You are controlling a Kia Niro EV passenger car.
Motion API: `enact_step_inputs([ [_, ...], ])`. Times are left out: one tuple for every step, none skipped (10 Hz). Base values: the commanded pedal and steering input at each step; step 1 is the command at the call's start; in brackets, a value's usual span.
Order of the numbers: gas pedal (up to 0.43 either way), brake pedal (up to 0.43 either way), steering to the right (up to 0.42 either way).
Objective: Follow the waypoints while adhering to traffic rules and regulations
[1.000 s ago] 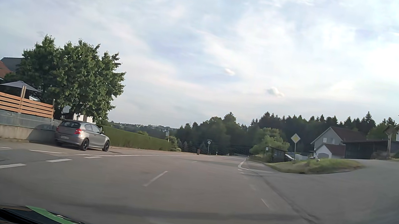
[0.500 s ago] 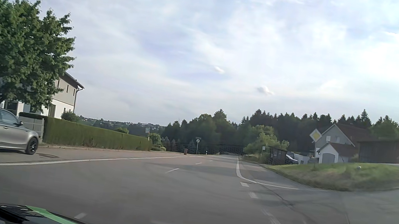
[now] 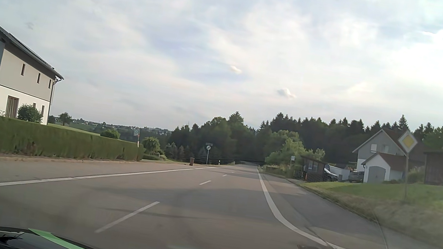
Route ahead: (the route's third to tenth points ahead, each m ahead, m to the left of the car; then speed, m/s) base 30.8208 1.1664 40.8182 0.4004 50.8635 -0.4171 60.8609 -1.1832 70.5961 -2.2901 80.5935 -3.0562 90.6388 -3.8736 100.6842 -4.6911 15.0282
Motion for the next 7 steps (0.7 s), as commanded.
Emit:
enact_step_inputs([
  [0.118,0.0,0.019],
  [0.118,0.0,0.019],
  [0.118,0.0,0.018],
  [0.13,0.0,0.017],
  [0.13,0.0,0.015],
  [0.13,0.0,0.011],
  [0.098,0.0,0.009],
])
